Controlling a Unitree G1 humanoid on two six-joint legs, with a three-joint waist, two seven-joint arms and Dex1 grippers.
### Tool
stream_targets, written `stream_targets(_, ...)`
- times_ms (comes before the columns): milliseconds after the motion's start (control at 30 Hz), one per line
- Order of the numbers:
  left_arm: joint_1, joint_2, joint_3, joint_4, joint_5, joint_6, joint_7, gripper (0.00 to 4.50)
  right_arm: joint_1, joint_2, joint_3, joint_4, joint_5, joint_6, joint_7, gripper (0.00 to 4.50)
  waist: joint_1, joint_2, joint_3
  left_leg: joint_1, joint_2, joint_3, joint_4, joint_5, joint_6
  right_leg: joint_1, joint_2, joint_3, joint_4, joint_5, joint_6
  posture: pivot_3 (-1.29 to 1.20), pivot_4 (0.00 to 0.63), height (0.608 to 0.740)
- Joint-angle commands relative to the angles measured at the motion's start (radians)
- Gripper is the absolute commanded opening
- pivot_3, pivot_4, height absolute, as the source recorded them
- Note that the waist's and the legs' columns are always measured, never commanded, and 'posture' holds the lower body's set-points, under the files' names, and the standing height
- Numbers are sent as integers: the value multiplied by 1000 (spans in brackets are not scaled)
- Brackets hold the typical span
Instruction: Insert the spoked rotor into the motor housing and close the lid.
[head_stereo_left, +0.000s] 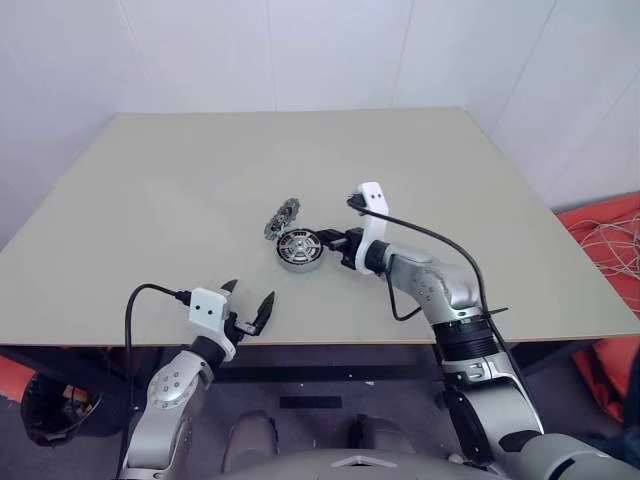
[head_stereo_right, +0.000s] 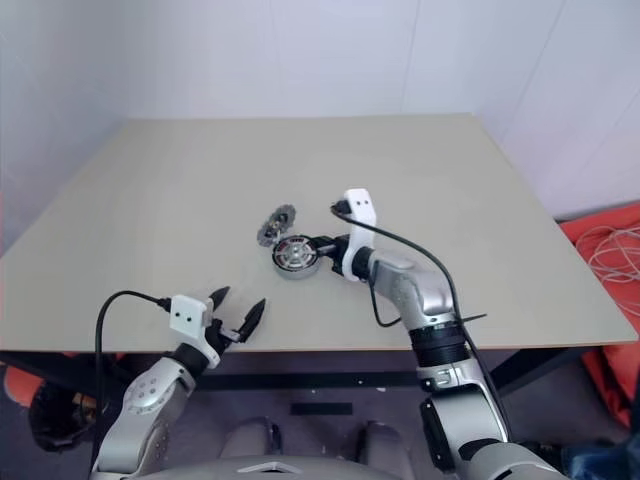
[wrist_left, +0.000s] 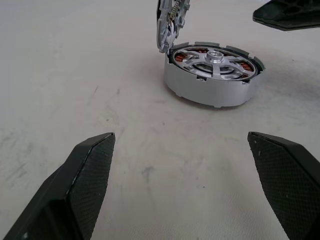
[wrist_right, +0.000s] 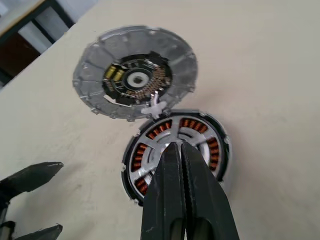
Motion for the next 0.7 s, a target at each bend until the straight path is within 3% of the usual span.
stream_targets(33,0,2,8,-18,-5,-28,-5,4500,-34,19,46,15,-73,-98,26,42,0,-1,0,0,0,0,0,0,0,0,0,0,0,0,0,0,0,740)
stream_targets(700,2,-8,6,-28,1,-31,16,4500,-139,84,93,310,-255,-184,130,42,-24,-1,0,0,0,-1,0,-1,1,0,0,0,0,4,-7,0,0,740)
